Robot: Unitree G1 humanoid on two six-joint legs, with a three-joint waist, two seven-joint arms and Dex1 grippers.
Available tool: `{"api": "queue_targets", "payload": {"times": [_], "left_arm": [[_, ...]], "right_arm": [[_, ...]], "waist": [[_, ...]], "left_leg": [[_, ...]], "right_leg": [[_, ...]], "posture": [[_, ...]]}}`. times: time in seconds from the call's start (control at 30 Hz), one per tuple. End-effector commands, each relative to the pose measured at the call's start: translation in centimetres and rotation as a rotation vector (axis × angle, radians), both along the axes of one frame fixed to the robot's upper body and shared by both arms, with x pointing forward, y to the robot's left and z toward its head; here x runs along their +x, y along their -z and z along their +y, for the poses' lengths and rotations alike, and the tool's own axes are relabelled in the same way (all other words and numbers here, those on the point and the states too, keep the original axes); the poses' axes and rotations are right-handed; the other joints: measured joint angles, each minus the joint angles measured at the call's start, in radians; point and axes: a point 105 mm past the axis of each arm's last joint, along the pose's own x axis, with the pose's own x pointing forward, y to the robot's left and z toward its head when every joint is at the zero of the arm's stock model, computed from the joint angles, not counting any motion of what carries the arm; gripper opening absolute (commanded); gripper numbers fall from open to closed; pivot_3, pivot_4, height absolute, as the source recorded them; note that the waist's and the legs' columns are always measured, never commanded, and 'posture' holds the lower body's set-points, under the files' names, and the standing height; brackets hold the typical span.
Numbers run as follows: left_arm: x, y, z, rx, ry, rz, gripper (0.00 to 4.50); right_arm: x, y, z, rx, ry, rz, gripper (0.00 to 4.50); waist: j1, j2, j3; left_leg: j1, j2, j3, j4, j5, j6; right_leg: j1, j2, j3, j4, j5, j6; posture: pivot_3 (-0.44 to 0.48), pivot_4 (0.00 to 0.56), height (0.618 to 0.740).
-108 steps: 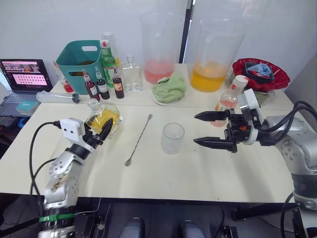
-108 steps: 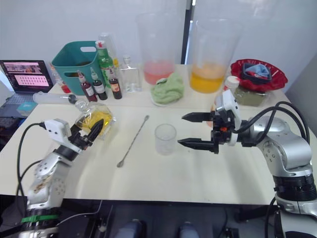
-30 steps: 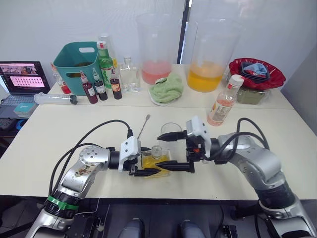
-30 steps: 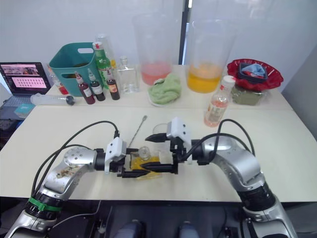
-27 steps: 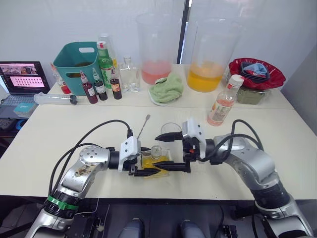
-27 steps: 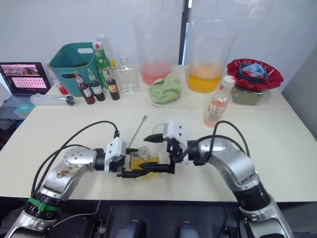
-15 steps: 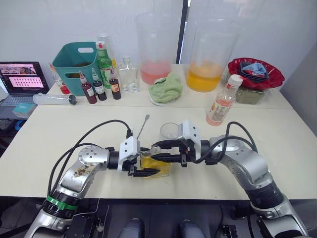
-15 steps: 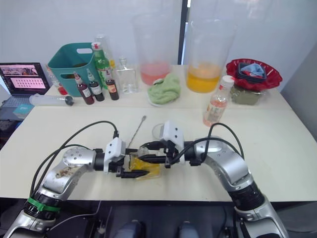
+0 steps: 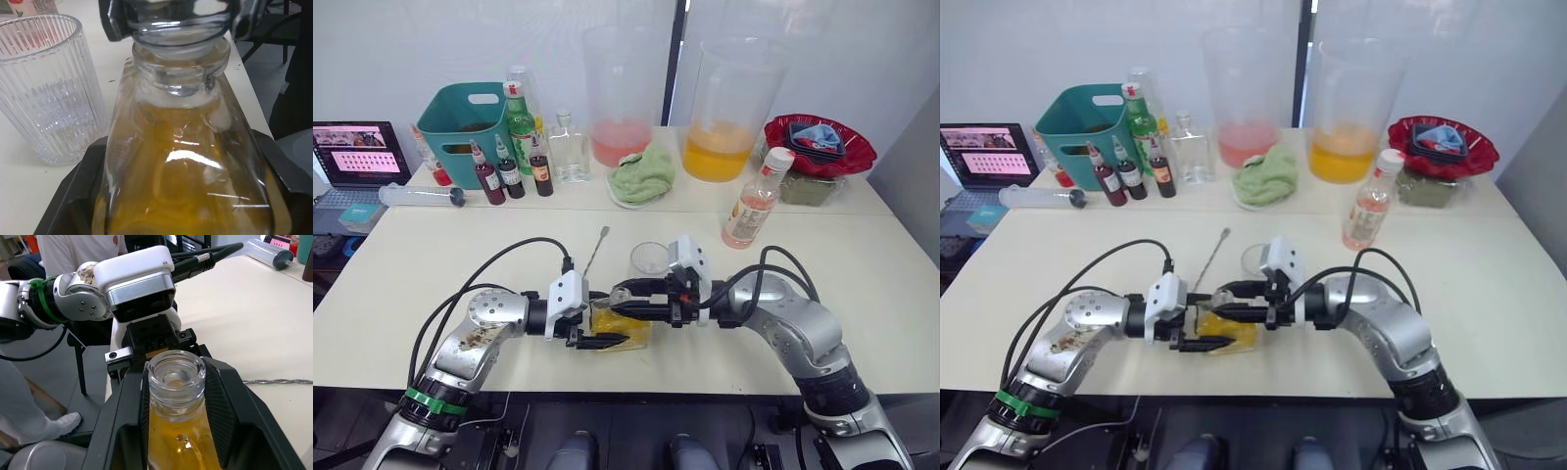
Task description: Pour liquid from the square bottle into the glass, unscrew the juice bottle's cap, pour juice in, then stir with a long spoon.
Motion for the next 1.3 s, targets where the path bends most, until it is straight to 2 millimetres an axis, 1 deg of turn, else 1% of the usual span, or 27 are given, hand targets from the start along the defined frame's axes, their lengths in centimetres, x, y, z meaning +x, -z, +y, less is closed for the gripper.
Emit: {"api": "queue_targets", "payload": {"times": [0.03, 0.13, 0.4, 0.53, 0.67, 0.77, 0.83, 0.9, 0.97, 1.0, 1.07, 1.17, 1.2, 1.23, 1.27, 1.3], "left_arm": [[0.0, -0.1, -0.3, 0.006, 0.023, -0.021, 2.79], [0.1, -0.2, -0.5, 0.001, 0.027, -0.026, 2.79], [0.4, 0.3, -0.7, -0.003, 0.043, -0.005, 2.79], [0.6, 0.5, -0.6, 0.0, 0.04, 0.003, 2.79], [1.0, 0.5, -0.6, 0.002, 0.02, -0.01, 2.79], [1.2, 0.5, -0.5, 0.004, 0.012, -0.02, 2.79], [1.2, 0.4, -0.5, 0.004, 0.012, -0.022, 2.79], [1.2, 0.4, -0.5, 0.001, 0.015, -0.023, 2.79], [1.0, 0.3, -0.6, -0.009, 0.02, -0.023, 2.79], [1.0, 0.2, -0.6, -0.015, 0.021, -0.023, 2.79], [0.9, 0.1, -0.7, -0.02, 0.021, -0.022, 2.79], [0.9, 0.0, -0.8, -0.025, 0.023, -0.023, 2.79], [0.9, 0.0, -0.8, -0.029, 0.023, -0.024, 2.79], [0.8, -0.2, -0.8, -0.034, 0.024, -0.023, 2.79], [0.8, -0.3, -0.9, -0.038, 0.025, -0.024, 2.79], [0.9, -0.3, -1.0, -0.042, 0.024, -0.024, 2.79]], "right_arm": [[-1.0, -4.1, -0.1, 0.104, -0.037, -0.17, 1.06], [-1.5, -4.9, -0.2, 0.124, -0.056, -0.179, 1.06], [-1.8, -6.3, -0.8, 0.12, -0.071, -0.292, 1.06], [-2.2, -6.1, -0.7, 0.071, -0.105, -0.322, 1.06], [-2.3, -5.7, -0.8, 0.046, -0.117, -0.334, 1.06], [-2.4, -6.0, -0.9, 0.08, -0.112, -0.318, 1.06], [-2.1, -6.7, -1.5, 0.112, -0.088, -0.307, 1.06], [-1.1, -7.1, -2.9, 0.107, -0.027, -0.306, 1.06], [1.0, -7.6, -5.4, 0.091, 0.1, -0.323, 1.06], [2.3, -7.8, -7.1, 0.081, 0.177, -0.329, 1.06], [3.7, -8.1, -9.5, 0.067, 0.274, -0.335, 1.06], [5.2, -8.2, -12.5, 0.062, 0.377, -0.333, 1.06], [5.8, -8.1, -13.7, 0.06, 0.425, -0.322, 1.06], [6.5, -7.8, -15.8, 0.087, 0.502, -0.284, 1.06], [7.0, -7.6, -17.3, 0.107, 0.553, -0.256, 1.06], [8.1, -6.7, -20.6, 0.142, 0.698, -0.223, 1.06]], "waist": [[-0.001, 0.0, 0.0], [0.0, 0.0, 0.0], [-0.001, 0.0, 0.0], [-0.001, 0.001, -0.001], [-0.001, 0.001, -0.001], [-0.001, 0.001, -0.001], [-0.001, 0.001, -0.001], [0.0, 0.001, -0.001], [0.002, 0.001, -0.001], [0.002, 0.001, -0.001], [0.002, 0.001, -0.001], [0.001, 0.003, -0.001], [0.0, 0.003, -0.001], [0.0, 0.003, -0.001], [0.001, 0.003, -0.001], [0.002, 0.003, -0.001]], "left_leg": [[0.0, 0.0, 0.0, 0.0, 0.0, 0.0], [0.0, 0.0, 0.0, 0.0, 0.0, 0.0], [0.0, 0.0, 0.0, 0.0, 0.0, 0.0], [0.0, 0.0, 0.0, 0.0, 0.0, 0.0], [0.005, 0.0, 0.0, -0.001, 0.0, 0.0], [0.006, 0.0, 0.0, 0.0, 0.0, 0.0], [0.007, 0.0, 0.0, 0.0, 0.0, 0.0], [0.007, 0.0, 0.0, 0.0, 0.0, 0.0], [0.007, 0.0, 0.0, 0.0, 0.0, 0.0], [0.007, 0.0, 0.0, 0.0, 0.0, 0.0], [0.008, 0.0, 0.002, 0.0, 0.0, 0.0], [0.008, 0.0, 0.003, -0.001, 0.0, 0.001], [0.008, 0.0, 0.003, -0.001, 0.0, 0.001], [0.008, 0.0, 0.003, -0.001, 0.0, 0.001], [0.008, 0.0, 0.003, -0.001, 0.0, 0.001], [0.008, 0.0, 0.004, -0.001, 0.0, 0.001]], "right_leg": [[0.0, 0.0, 0.0, 0.0, 0.0, 0.0], [0.0, 0.0, 0.0, 0.0, 0.0, 0.0], [0.0, 0.0, 0.0, 0.0, 0.0, 0.0], [0.0, 0.0, 0.0, 0.0, 0.0, 0.0], [0.006, 0.0, -0.001, -0.001, 0.0, 0.0], [0.006, 0.0, 0.0, -0.001, 0.0, 0.0], [0.007, 0.0, 0.0, -0.001, 0.0, 0.0], [0.008, 0.0, 0.0, -0.001, 0.0, 0.0], [0.009, 0.0, 0.0, -0.001, 0.0, 0.0], [0.009, 0.0, 0.0, -0.001, 0.0, 0.0], [0.009, 0.0, -0.001, -0.002, 0.0, 0.0], [0.009, 0.0, 0.0, -0.002, 0.0, 0.0], [0.009, 0.0, 0.0, -0.002, 0.0, 0.0], [0.009, 0.0, 0.0, -0.002, 0.0, 0.0], [0.01, 0.0, 0.0, -0.002, 0.0, 0.0], [0.01, 0.0, 0.0, -0.002, 0.0, 0.0]], "posture": [[0.0, 0.15, 0.74], [0.0, 0.15, 0.74], [0.0, 0.15, 0.74], [0.0, 0.15, 0.74], [0.0, 0.15, 0.74], [0.0, 0.15, 0.74], [0.0, 0.15, 0.74], [0.0, 0.15, 0.74], [0.0, 0.15, 0.74], [0.0, 0.15, 0.74], [0.0, 0.15, 0.74], [0.0, 0.15, 0.74], [0.0, 0.15, 0.74], [0.0, 0.15, 0.74], [0.0, 0.15, 0.74], [0.0, 0.15, 0.74]]}}
